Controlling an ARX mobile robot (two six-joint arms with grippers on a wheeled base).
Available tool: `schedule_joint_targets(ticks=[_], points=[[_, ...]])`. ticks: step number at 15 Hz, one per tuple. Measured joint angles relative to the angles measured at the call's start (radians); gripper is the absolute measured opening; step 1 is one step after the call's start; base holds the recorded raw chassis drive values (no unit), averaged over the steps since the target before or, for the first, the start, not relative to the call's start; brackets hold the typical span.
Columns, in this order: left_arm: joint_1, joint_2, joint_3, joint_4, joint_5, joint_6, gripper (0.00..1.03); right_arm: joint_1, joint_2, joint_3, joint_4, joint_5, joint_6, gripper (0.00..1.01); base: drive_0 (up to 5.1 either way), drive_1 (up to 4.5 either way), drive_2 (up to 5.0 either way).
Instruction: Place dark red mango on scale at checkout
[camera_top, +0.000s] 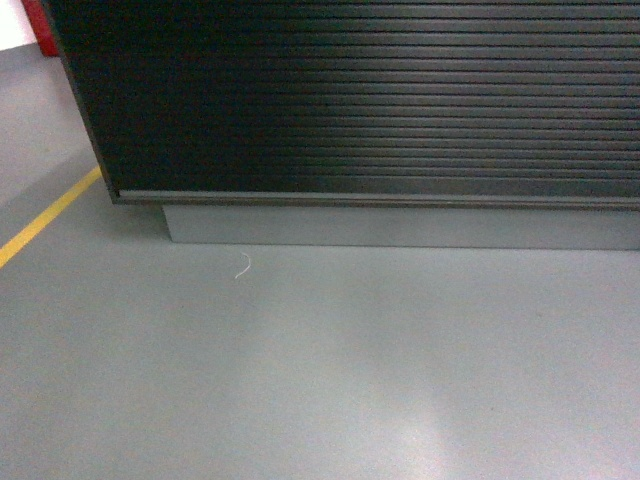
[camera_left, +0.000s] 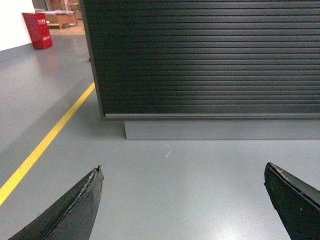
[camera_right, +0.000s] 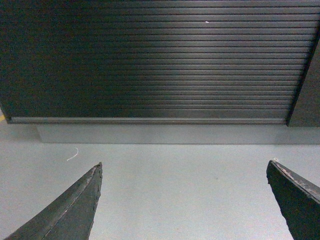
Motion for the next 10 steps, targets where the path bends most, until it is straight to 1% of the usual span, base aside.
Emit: schedule_joint_targets(ticks=[3,6,10], points=[[0.0,0.0,0.0,0.001,0.0,0.0,0.98,0.0,0.0,0.0,-0.002,0.0,0.0,0.98,0.1,3.96,-3.8],[0.0,0.0,0.0,0.002,0.001,0.0,0.98,0.0,0.0,0.0,-0.004,0.0,0.0,0.98,0.0,3.24,-3.2],[0.0,0.0,0.0,0.002,0.001,0.0,0.98,0.0,0.0,0.0,-0.002,0.0,0.0,0.98,0.0,1.37,-1.3]])
